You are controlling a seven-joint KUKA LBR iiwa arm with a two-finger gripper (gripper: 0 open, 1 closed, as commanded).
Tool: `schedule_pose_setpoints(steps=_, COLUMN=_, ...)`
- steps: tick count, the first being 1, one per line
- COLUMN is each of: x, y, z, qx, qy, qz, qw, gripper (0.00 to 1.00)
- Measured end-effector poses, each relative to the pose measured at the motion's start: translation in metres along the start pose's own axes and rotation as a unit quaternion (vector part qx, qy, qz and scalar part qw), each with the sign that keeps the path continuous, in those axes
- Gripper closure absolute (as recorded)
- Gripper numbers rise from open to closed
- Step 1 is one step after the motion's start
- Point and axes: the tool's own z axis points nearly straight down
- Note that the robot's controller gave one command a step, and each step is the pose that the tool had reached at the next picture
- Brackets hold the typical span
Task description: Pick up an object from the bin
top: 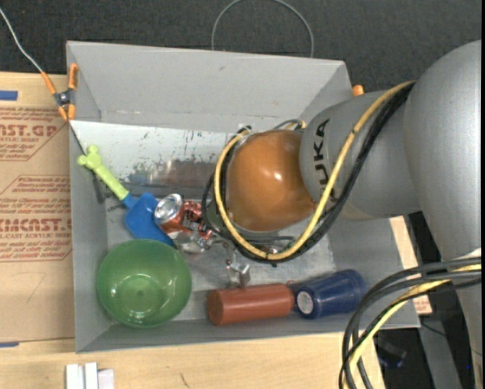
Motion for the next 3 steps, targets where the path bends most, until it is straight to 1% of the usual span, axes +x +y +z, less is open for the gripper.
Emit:
schedule_pose_setpoints(steps=1, x=0.002, y=0.004, z=-0.014, qx=-0.001, qy=0.0026, qz=0.02, qw=0.9998, gripper=0.0)
schedule_pose_setpoints(steps=2, x=0.025, y=0.01, z=-0.099, qx=-0.002, qy=0.0018, qz=0.01, qw=0.9999, gripper=0.0)
schedule_pose_setpoints(steps=3, x=0.1, y=-0.07, z=-0.072, qx=-0.003, qy=0.0021, qz=-0.18, qw=0.9837, gripper=1.0)
